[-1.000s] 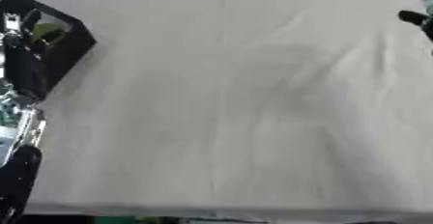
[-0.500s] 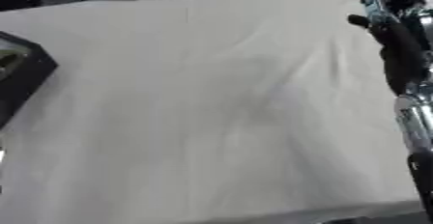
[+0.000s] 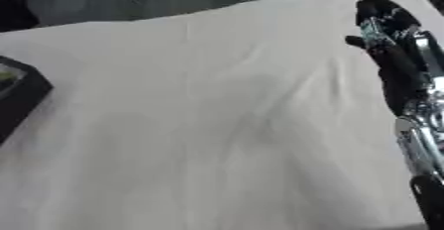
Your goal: Pick up the objects with one hand, pass them to the other hand, and then place them into the box on the other side of the table.
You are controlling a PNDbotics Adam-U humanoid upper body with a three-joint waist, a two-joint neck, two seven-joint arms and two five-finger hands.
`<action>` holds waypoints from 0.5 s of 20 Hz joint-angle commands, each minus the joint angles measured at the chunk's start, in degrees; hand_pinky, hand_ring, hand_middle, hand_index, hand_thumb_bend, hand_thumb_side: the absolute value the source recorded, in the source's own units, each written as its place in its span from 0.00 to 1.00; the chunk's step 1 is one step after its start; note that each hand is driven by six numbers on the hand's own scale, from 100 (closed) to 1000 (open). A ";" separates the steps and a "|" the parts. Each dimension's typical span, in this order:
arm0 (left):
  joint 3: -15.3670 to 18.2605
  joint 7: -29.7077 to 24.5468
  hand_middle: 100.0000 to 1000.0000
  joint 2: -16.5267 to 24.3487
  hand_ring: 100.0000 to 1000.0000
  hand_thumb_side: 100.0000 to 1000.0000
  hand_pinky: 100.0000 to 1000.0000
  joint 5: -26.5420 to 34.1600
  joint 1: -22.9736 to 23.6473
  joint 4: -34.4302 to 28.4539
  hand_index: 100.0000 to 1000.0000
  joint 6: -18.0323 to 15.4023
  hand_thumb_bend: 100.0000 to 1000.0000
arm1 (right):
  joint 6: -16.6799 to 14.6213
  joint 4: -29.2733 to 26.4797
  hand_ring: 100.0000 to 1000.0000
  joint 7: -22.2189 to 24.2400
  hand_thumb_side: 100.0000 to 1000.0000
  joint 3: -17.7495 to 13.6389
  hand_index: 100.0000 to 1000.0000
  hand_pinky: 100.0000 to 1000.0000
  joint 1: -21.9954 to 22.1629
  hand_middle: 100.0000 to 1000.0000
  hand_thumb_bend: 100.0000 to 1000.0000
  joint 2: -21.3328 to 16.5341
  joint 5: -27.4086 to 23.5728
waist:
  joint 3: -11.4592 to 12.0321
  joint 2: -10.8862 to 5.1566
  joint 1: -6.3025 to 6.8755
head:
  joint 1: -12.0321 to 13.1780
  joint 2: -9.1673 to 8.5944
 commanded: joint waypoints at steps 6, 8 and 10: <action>0.59 0.45 0.82 0.94 0.93 0.66 0.70 -0.03 -0.24 -1.02 0.82 -0.11 0.49 | 0.26 -1.75 0.94 -0.53 0.39 -0.40 0.83 0.77 -0.37 0.84 0.15 -1.59 0.28 | 0.22 -0.19 0.37 | 1.59 -0.53; 0.62 0.46 0.82 1.05 0.93 0.66 0.70 -0.03 -0.11 -1.06 0.82 -0.12 0.49 | 0.33 -1.72 0.93 -0.60 0.39 -0.25 0.83 0.77 -0.46 0.84 0.15 -1.50 0.19 | 0.56 -0.13 0.09 | 2.42 -0.42; 0.64 0.46 0.82 1.06 0.92 0.66 0.70 -0.14 -0.06 -1.10 0.82 -0.13 0.49 | 0.39 -1.55 0.93 -0.69 0.39 -0.21 0.83 0.77 -0.51 0.84 0.15 -1.09 0.10 | 1.20 -0.05 -0.48 | 3.00 -0.47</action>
